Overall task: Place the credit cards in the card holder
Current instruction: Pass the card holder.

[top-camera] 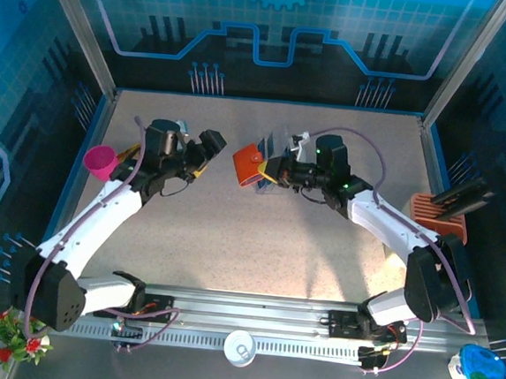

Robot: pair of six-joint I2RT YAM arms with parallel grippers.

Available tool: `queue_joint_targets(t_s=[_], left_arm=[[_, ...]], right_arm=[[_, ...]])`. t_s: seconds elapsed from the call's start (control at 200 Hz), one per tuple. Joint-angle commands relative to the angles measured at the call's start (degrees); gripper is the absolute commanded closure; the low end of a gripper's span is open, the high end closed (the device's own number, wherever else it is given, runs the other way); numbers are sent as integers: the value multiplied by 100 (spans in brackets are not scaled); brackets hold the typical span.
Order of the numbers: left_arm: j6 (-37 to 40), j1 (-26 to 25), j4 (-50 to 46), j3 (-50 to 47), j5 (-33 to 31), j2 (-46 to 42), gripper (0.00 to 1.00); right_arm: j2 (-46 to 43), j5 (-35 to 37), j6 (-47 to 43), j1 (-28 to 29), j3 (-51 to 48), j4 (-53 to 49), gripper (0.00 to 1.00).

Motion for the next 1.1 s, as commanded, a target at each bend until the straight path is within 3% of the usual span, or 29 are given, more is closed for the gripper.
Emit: queue_joint_targets(t_s=[0.0,0.545,1.096], left_arm=[[-405,-67,743,-59,432,280,9],[-1031,-85,2092,-76,674,989,28],[-1188,-207,2482,-184,789,1132,48]], right_arm=[[-74,10,946,-62,-216,1353,100],[319,211,1713,22,-338,2547,100],[614,248,1942,43,-435,2970,100]])
